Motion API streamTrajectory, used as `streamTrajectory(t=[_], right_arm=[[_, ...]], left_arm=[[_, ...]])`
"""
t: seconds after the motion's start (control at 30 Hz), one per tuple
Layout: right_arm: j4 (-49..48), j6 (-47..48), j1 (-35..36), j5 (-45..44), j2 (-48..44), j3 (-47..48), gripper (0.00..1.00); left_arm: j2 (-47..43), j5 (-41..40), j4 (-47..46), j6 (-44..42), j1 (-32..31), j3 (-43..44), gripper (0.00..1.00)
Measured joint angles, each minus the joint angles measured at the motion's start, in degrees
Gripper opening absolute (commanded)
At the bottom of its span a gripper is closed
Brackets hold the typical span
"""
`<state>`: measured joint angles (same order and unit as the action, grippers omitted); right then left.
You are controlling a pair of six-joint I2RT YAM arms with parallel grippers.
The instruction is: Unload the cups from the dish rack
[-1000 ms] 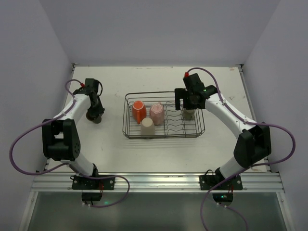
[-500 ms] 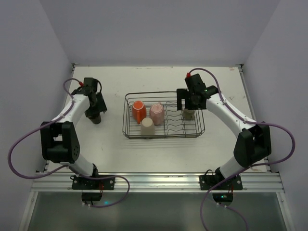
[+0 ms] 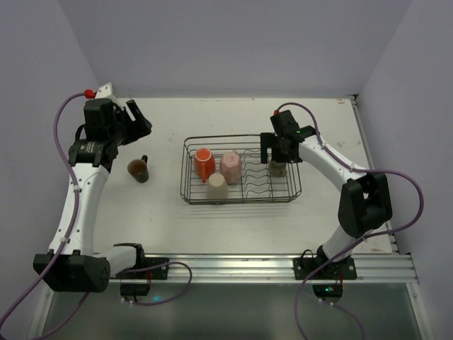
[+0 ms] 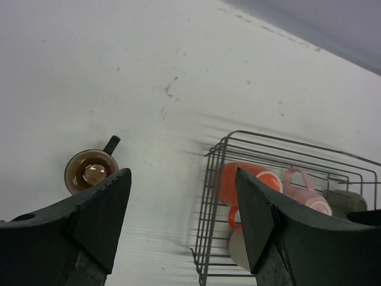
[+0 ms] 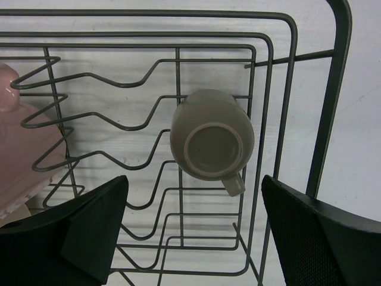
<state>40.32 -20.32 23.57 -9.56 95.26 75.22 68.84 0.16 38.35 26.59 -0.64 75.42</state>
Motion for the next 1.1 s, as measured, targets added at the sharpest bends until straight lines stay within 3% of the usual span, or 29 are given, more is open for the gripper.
streamTrajectory(t=[0.27,0.7,1.1], right_arm=[[-2.47,0.00,-0.02,-0.37,0.24,-0.52,0.89],[-3.96,-0.02,-2.01,-0.24,-0.50,-2.29,0.88],[-5.07,0.07,-3.45,0.15,0.42,-2.56,0.73]], left_arm=[[-4.22,8.66,-3.17,0.42,0.00,-0.79,0.75],[-4.52,12.96,-4.83,0.42,0.00,-4.07,0.75],[-3.78,15.06,-6.19,0.81,0.00,-6.01,0.75]])
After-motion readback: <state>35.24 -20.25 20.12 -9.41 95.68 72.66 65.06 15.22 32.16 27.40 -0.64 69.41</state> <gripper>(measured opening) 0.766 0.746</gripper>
